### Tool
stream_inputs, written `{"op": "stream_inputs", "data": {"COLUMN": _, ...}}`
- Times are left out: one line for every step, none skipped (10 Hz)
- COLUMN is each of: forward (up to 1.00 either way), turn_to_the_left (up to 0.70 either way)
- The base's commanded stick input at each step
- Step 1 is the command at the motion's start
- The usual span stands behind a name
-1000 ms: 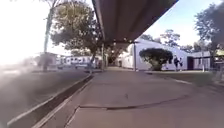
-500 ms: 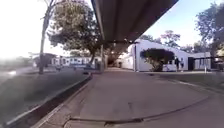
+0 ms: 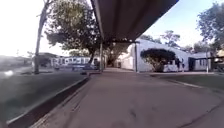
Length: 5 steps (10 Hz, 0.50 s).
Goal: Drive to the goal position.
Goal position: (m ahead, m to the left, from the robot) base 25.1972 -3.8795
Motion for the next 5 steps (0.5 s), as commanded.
{"op": "stream_inputs", "data": {"forward": 0.70, "turn_to_the_left": 0.00}}
{"op": "stream_inputs", "data": {"forward": 0.70, "turn_to_the_left": 0.00}}
{"op": "stream_inputs", "data": {"forward": 0.70, "turn_to_the_left": 0.00}}
{"op": "stream_inputs", "data": {"forward": 0.70, "turn_to_the_left": 0.00}}
{"op": "stream_inputs", "data": {"forward": 0.70, "turn_to_the_left": 0.00}}
